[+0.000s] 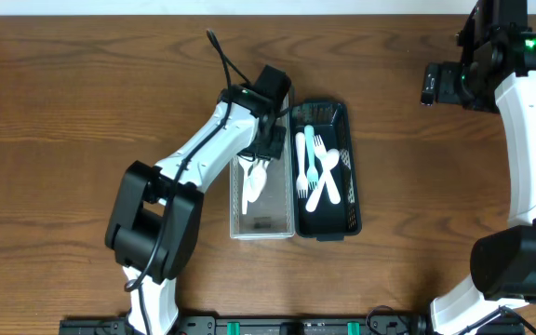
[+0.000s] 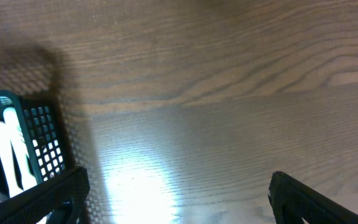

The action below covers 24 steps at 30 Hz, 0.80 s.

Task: Pack container
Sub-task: 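Carry the spoon into the clear basket and release it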

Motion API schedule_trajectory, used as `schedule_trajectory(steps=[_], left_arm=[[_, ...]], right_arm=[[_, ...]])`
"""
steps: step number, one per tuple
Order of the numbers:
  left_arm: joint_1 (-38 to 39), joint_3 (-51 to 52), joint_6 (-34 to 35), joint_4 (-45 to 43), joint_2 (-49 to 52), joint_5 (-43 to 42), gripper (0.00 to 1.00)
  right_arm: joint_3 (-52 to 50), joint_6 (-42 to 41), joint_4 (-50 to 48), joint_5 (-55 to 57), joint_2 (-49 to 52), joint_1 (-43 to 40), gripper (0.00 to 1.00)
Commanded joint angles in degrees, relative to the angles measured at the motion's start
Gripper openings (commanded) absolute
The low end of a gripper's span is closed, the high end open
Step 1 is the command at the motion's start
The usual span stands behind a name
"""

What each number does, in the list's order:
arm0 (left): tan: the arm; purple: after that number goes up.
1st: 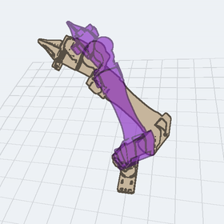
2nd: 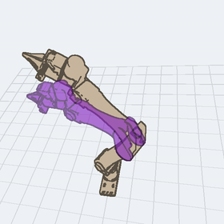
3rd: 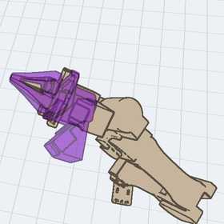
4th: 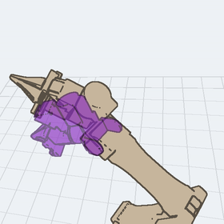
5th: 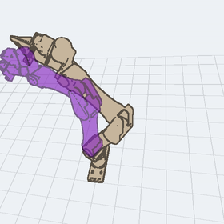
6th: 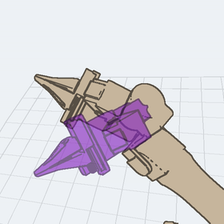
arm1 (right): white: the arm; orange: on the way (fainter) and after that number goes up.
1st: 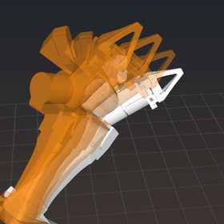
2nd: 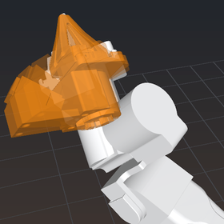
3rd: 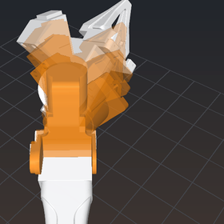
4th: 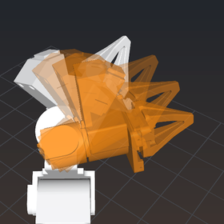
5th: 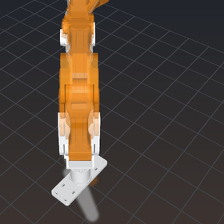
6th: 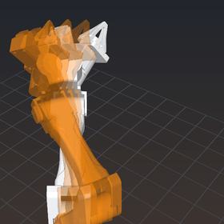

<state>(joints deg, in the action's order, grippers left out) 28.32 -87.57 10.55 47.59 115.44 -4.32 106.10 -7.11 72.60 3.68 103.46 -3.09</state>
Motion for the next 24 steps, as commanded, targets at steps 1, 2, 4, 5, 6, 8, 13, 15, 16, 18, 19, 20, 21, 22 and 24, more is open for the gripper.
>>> schedule_trajectory(steps=[1,2,4,5,6,8,13,15,16,18,19,20,21,22,24], left_arm=[[0.0,-0.4,-1.8,-0.5,-0.3,0.3,0.38],[0.0,-0.4,-2.9,-0.6,-0.5,0.3,0.4],[0.0,-0.4,-4.3,-0.6,-1.0,0.9,0.42],[0.0,-0.5,-5.0,-0.5,-1.6,0.9,0.43],[0.0,-0.6,-5.8,-0.4,-2.4,0.9,0.45],[0.0,-1.2,-6.5,-0.1,-4.7,2.8,0.47],[-0.6,-2.1,-7.1,-0.2,-15.1,11.4,0.63],[-1.9,-2.1,-7.1,-0.8,-18.8,14.2,0.73],[-3.0,-2.1,-7.6,-1.2,-20.6,15.1,0.79],[-6.1,-2.1,-8.7,-2.1,-22.9,15.5,0.99],[-8.2,-2.1,-8.6,-2.9,-23.6,15.5,0.98],[-10.1,-2.1,-8.6,-3.8,-23.8,15.5,0.98],[-12.4,-2.1,-8.6,-5.2,-23.8,15.5,0.98],[-14.7,-2.0,-8.6,-7.1,-23.6,15.5,0.98],[-18.3,-2.0,-8.6,-11.1,-23.0,15.5,0.98]], right_arm=[[0.0,0.5,0.1,0.4,0.4,-0.4,0.95],[0.0,0.5,0.1,0.4,0.4,-0.4,0.96],[0.0,0.6,0.1,0.4,0.4,-0.4,0.95],[0.0,0.6,0.1,0.4,0.4,-0.4,0.96],[0.0,0.6,0.0,0.4,0.4,-0.4,0.96],[0.0,0.7,-0.1,0.4,0.4,-0.4,0.96],[0.0,0.8,-2.0,0.4,0.4,-0.3,0.9],[0.0,0.3,-4.5,0.6,0.4,0.2,0.91],[0.0,0.3,-6.5,0.6,0.4,0.6,0.93],[0.0,0.3,-11.5,0.6,0.5,1.8,0.98],[0.0,0.3,-14.7,0.7,0.7,2.6,0.99],[0.0,0.4,-17.9,1.0,1.1,3.5,0.99],[-0.1,0.4,-20.8,1.6,1.6,4.2,0.99],[-0.1,0.5,-24.7,2.7,2.2,5.1,0.99],[-0.1,0.6,-30.6,4.0,3.7,6.3,0.99]])
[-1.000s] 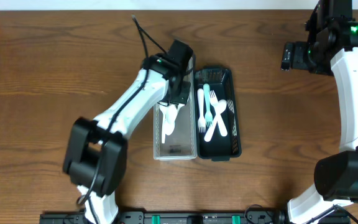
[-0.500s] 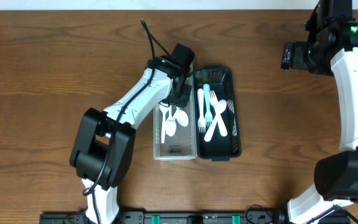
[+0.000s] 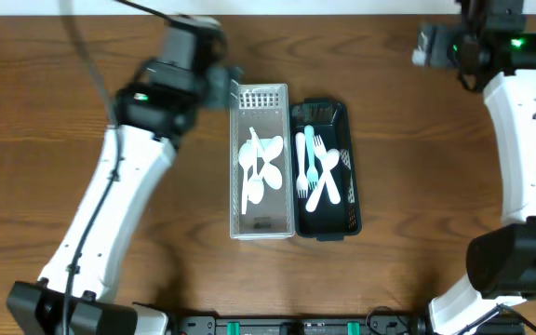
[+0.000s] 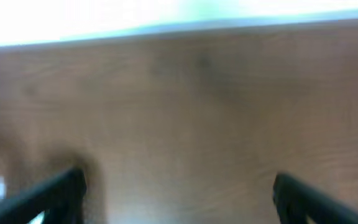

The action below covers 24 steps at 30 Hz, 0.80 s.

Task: Pack container

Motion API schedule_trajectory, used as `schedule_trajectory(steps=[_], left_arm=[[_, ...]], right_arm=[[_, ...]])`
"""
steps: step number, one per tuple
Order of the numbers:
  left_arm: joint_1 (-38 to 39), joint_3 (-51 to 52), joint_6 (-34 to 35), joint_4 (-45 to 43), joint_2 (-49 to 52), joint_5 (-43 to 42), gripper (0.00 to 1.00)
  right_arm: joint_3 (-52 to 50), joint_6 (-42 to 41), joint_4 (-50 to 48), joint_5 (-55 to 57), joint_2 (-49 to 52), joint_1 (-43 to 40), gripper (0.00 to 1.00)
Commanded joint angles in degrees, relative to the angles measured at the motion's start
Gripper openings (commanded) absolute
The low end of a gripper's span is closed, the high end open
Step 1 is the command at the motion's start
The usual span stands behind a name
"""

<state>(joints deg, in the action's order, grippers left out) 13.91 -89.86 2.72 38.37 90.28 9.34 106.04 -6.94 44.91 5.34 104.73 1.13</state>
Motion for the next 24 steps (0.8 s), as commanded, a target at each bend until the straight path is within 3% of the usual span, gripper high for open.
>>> schedule_trajectory(steps=[1,6,10,14,19,24], left_arm=[[-5.8,0.3,-0.8,-4.3,2.4,1.9,0.98],[-13.0,0.3,-2.2,-12.5,3.9,1.8,0.98],[-15.6,0.5,-2.9,-10.2,3.6,1.1,0.98],[-15.8,2.6,-2.9,-8.0,2.7,-1.7,0.98],[-15.7,11.6,-2.9,-12.2,-2.9,-3.2,0.98],[-15.6,25.6,-2.9,-21.8,-14.0,-6.6,0.98]], right_arm=[[0.0,0.4,-6.1,2.4,3.5,2.5,0.99],[0.0,1.2,-14.1,2.4,7.9,2.8,0.99],[0.0,10.6,-9.6,2.4,7.9,1.3,0.99],[0.0,11.8,-6.1,3.0,5.6,-0.2,0.99],[-3.3,11.1,-5.6,3.2,-0.8,-3.0,0.99],[-17.4,10.7,-13.0,2.8,-10.8,-4.5,0.99]])
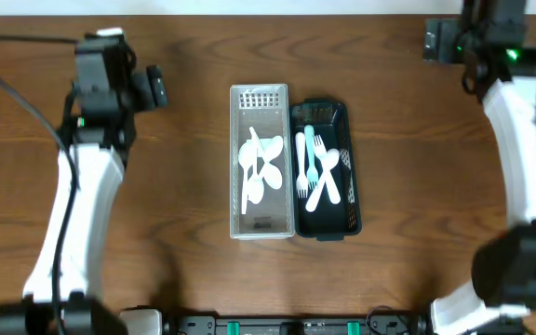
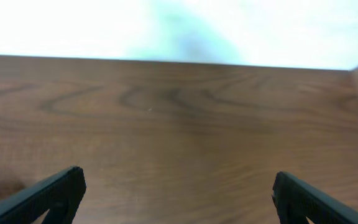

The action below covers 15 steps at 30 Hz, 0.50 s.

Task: Pack container

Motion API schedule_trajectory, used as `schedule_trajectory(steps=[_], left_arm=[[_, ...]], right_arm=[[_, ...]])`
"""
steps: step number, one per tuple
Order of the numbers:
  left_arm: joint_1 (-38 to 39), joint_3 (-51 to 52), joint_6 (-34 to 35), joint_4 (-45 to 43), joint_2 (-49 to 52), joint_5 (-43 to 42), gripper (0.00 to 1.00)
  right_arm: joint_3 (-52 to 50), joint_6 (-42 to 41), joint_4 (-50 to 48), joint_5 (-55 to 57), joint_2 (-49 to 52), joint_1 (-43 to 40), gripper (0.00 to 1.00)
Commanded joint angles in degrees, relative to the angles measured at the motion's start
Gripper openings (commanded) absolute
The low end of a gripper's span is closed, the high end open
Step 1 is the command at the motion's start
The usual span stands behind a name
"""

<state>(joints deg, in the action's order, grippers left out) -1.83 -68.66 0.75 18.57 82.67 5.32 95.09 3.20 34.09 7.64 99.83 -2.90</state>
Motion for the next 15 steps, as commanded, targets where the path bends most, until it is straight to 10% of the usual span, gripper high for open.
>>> schedule_trajectory(steps=[1,15], left_arm=[[0.3,7.7,-0.9,-4.5,-9.2,-3.0,0.98],[8.7,46.9,-5.7,-28.4,-48.2,-2.9,0.98]], right_arm=[[-10.7,0.5,-4.7,0.4,-8.5,-0.5,0.99],[-62.7,0.7,-31.6,-2.8,-49.6,2.2,0.99]])
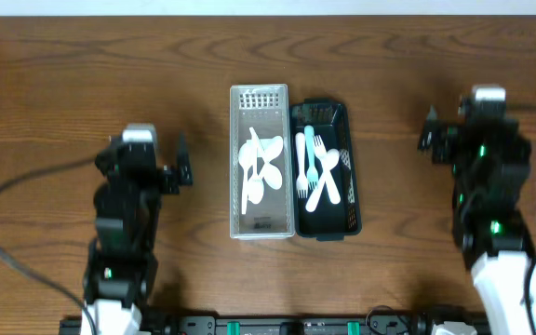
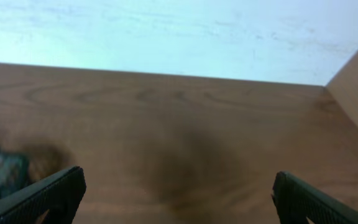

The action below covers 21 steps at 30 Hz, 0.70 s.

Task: Pack container

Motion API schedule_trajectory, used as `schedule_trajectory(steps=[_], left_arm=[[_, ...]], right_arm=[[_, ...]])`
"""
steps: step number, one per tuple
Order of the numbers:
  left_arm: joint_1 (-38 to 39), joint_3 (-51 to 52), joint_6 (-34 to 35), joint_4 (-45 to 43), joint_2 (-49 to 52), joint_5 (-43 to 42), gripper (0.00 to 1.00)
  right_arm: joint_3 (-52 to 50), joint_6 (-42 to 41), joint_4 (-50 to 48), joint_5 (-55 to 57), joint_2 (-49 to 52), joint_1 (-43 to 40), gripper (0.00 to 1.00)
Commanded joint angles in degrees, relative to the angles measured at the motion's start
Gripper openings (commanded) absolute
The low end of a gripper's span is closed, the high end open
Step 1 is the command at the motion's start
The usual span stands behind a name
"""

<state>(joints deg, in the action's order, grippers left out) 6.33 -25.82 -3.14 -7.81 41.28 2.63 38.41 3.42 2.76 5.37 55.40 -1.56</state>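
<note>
A grey mesh tray point(image 1: 260, 223) holds white spoons point(image 1: 261, 163). Touching its right side, a dark basket point(image 1: 355, 209) holds white forks point(image 1: 327, 181) and one pale blue fork point(image 1: 309, 149). My left gripper point(image 1: 182, 160) hovers left of the tray, empty, and its fingers look apart. My right gripper point(image 1: 430, 135) is right of the basket, open and empty. In the right wrist view the right gripper point(image 2: 178, 194) spans bare wood, with a blurred corner of the basket at the left.
The wooden table point(image 1: 54, 84) carries only the two containers, side by side in the middle. A pale wall point(image 2: 166, 31) rises behind the table's far edge. Both arms sit folded near the front edge, one on each side.
Both arms have drawn back from the far corners toward the front edge. The grippers now sit level with the containers, on either side. The cutlery has not moved.
My left gripper was down in the grey tray among the spoons, with the right held off at the far right. Then the left was clear of the tray at its back left corner, then far left. Now both arms are folded back, empty.
</note>
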Motion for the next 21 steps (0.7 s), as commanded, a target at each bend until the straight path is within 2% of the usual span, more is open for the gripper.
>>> schedule_trajectory(steps=[1,4,11,21], left_arm=[[0.5,5.4,-1.8,-2.2,-9.4,0.0,0.98],[0.5,7.3,-1.8,-0.4,-15.4,3.5,0.98],[0.5,7.3,-1.8,-0.3,-17.8,4.3,0.98],[0.5,7.3,-1.8,10.1,-17.8,4.3,0.98]], right_arm=[[-8.0,0.5,-0.7,-0.6,-6.8,0.9,0.99],[-13.3,0.5,-1.6,-1.2,-11.4,0.9,0.99],[-17.4,0.5,-1.4,-1.3,-12.8,0.9,0.99],[-17.6,0.5,11.5,-1.3,-11.3,0.9,0.99]])
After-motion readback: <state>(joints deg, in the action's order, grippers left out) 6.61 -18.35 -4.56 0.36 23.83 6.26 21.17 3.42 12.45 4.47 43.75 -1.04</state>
